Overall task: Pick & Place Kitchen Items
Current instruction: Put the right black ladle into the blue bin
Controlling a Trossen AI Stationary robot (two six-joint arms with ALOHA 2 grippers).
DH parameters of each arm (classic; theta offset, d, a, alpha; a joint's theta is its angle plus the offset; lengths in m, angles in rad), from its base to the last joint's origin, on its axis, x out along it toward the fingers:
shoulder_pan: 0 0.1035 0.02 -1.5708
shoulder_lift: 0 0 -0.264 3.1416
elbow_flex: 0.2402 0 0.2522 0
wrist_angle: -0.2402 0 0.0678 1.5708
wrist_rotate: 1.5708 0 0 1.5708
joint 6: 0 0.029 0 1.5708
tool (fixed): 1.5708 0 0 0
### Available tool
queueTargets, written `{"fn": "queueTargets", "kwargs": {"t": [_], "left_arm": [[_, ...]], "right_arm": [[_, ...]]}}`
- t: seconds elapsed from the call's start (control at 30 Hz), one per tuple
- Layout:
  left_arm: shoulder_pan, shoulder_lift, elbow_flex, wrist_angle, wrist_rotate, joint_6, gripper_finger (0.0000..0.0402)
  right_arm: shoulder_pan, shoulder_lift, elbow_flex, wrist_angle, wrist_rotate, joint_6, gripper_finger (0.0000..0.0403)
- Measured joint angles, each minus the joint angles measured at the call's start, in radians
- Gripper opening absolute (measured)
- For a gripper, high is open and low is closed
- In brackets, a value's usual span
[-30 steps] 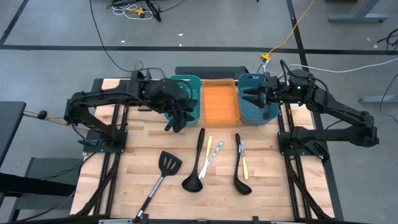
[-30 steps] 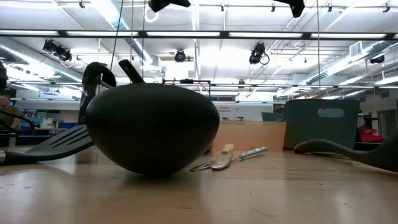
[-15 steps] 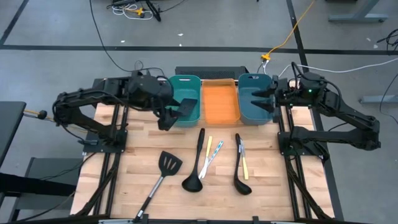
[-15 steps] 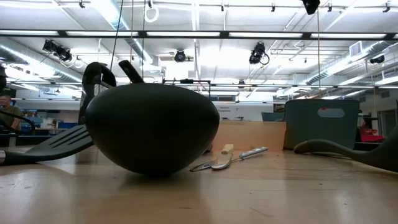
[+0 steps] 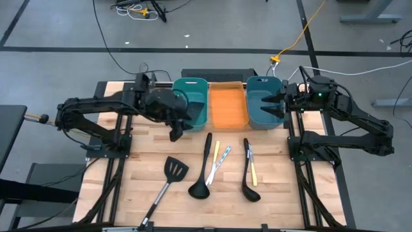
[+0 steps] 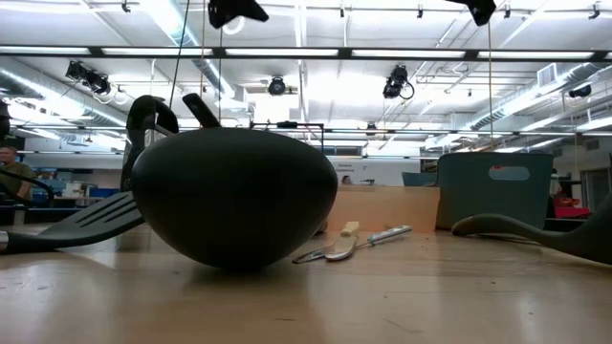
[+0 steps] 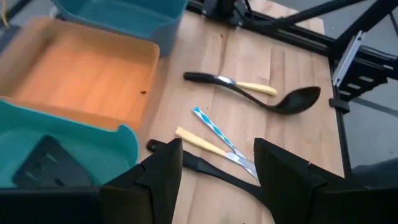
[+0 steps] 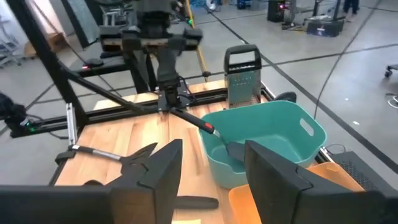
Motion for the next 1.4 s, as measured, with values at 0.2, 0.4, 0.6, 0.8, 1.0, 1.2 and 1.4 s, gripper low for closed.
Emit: {"fn": "queueTargets", "kwargs": {"t": [0.2,0.4,0.6,0.8,1.0,1.2,1.4], "left_arm": [[-0.014,-0.008,-0.06,0.018,-0.001,0.003,0.0203],[-0.02,-0.028,-0.064,0.054,-0.003,-0.01,0.0194],[-0.02,-0.041,-0.062,0.128,-0.002,-0.019,0.0178],[-0.021,-0.04,-0.064,0.13,0.0,-0.013,0.0168],[-0.021,-0.04,-0.064,0.131,0.0,0.008,0.0167],[-0.021,-0.04,-0.064,0.137,-0.001,0.004,0.0167],[-0.021,-0.04,-0.064,0.138,-0.001,0.004,0.0167]], "right_arm": [[0.014,0.0,0.0,-0.084,-0.065,-0.044,0.0181],[0.055,0.001,0.0,-0.17,-0.071,-0.079,0.0181],[0.08,0.003,0.0,-0.174,-0.07,-0.082,0.0181],[0.099,0.023,0.0,-0.177,-0.052,-0.087,0.0181],[0.135,0.055,0.0,-0.193,-0.053,-0.159,0.0181],[0.153,0.097,0.0,-0.224,-0.037,-0.206,0.0181],[0.163,0.122,0.0,-0.24,-0.008,-0.257,0.0181]]}}
